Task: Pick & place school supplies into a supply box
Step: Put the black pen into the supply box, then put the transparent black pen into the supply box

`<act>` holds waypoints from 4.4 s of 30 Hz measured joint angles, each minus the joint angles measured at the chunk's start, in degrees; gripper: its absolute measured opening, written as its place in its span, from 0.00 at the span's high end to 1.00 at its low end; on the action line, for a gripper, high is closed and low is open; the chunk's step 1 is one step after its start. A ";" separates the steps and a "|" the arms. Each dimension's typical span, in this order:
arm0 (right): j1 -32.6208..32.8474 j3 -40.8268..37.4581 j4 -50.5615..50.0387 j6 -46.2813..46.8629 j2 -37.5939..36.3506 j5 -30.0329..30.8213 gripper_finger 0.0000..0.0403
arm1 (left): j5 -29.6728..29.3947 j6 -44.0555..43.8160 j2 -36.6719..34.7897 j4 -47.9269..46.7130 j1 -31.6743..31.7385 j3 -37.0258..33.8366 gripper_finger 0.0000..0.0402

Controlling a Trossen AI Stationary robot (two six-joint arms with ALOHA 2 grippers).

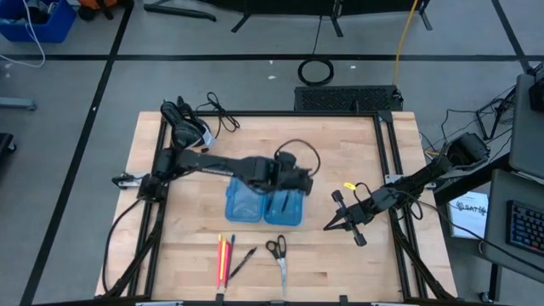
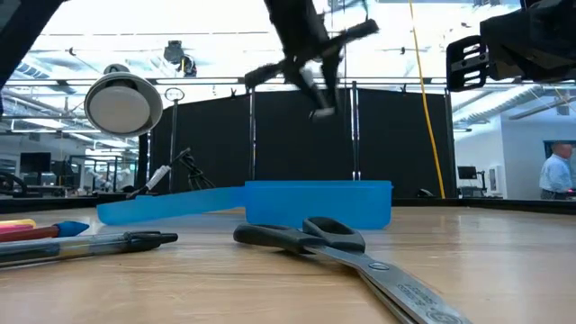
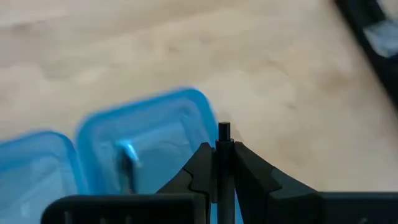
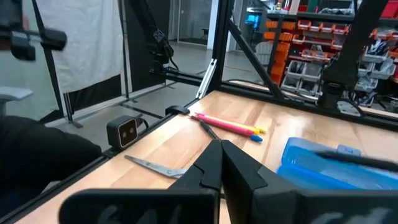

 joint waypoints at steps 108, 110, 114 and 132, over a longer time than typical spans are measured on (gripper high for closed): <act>-1.66 -0.04 -4.08 -15.41 0.00 -1.26 1.00 | 16.42 8.32 -11.73 2.80 -25.75 -28.60 0.96; -1.66 -0.04 -5.36 -15.53 -0.02 -1.28 1.00 | 17.76 11.78 -9.47 2.62 -25.91 -25.40 0.95; -1.66 -0.04 -7.67 -15.98 -0.02 -1.28 1.00 | 18.65 13.72 -6.14 2.49 -26.72 -20.53 0.94; -1.68 -0.04 -8.25 -15.35 -0.02 -1.30 1.00 | 19.69 4.85 -2.76 -0.93 -25.83 -19.73 0.48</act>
